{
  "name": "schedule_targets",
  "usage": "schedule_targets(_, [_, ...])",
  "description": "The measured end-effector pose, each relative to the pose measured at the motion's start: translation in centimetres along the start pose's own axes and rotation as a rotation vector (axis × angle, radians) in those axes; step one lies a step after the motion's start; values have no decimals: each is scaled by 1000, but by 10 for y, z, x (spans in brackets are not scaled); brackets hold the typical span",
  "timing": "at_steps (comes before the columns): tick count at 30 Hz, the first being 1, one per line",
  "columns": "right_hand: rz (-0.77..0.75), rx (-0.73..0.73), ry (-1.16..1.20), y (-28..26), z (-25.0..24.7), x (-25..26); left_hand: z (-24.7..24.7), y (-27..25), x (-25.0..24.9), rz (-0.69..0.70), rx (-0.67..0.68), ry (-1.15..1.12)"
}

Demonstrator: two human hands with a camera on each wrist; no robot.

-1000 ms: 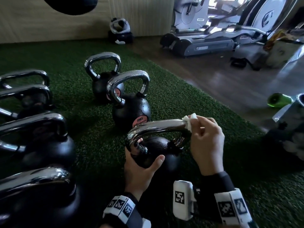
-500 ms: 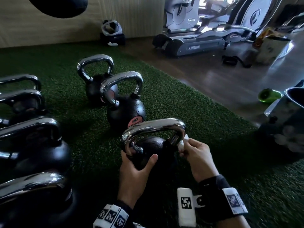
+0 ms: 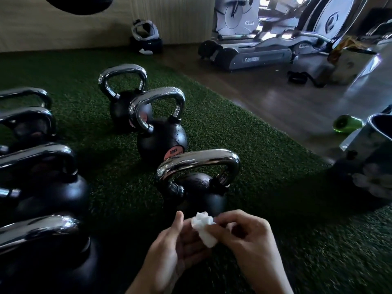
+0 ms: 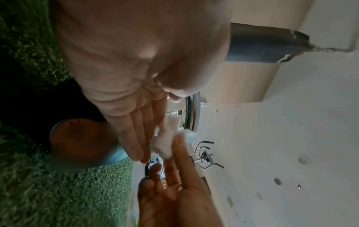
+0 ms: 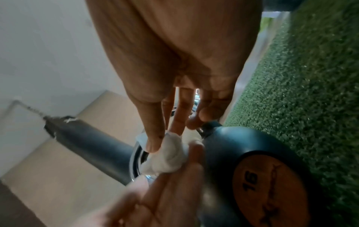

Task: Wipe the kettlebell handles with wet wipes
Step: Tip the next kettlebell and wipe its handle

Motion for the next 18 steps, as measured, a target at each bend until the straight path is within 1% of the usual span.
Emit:
schedule_targets(2, [-102, 5, -160, 1, 1, 4, 2, 1, -1, 9, 29, -19])
schedule_targets(3, [-130, 27, -192, 2, 1, 7, 2, 1, -3, 27, 36, -30])
schedule_targets(5, [-174, 93, -170, 6, -3, 14, 3, -1, -10, 72, 37, -82])
schedule_targets(6, [-185, 95, -112, 9, -7, 17, 4, -3, -15, 99, 28, -109])
schedule_targets(7, [-175, 51, -31, 14, -14, 17, 8, -9, -21, 137, 18, -136])
schedule_targets(9, [-118, -109, 114, 27, -26, 12, 16, -20, -37, 262, 4, -168])
schedule_targets(11, [-16, -254, 129, 47, -33, -4, 28, -33, -60, 441, -34, -154])
schedule_targets(12, [42, -265, 115, 58, -34, -12, 32, -38, -72, 554, -52, -138])
schedule_targets(14, [98, -174, 144, 80, -25, -27, 40, -45, -97, 830, -111, -11])
schedule_targets(15, [92, -121, 169, 89, -18, -33, 43, -47, -109, 991, -160, 141])
schedule_targets(16, [72, -97, 163, 96, -9, -36, 47, -47, -121, 1152, -225, 354])
schedule_targets(17, [50, -104, 133, 101, -1, -40, 51, -45, -129, 1291, -289, 596])
schedule_targets(18, [34, -129, 109, 104, 6, -44, 55, -38, -132, 1397, -336, 828])
Point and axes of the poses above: each hand's wrist, its own y-axis towards the middle knuckle, its own z-axis out of the palm, x = y × z, the point moved 4 cm from there along y, towards the middle knuckle, and after that the axes turned 2 degrees about -y, right-handed, at the moved point
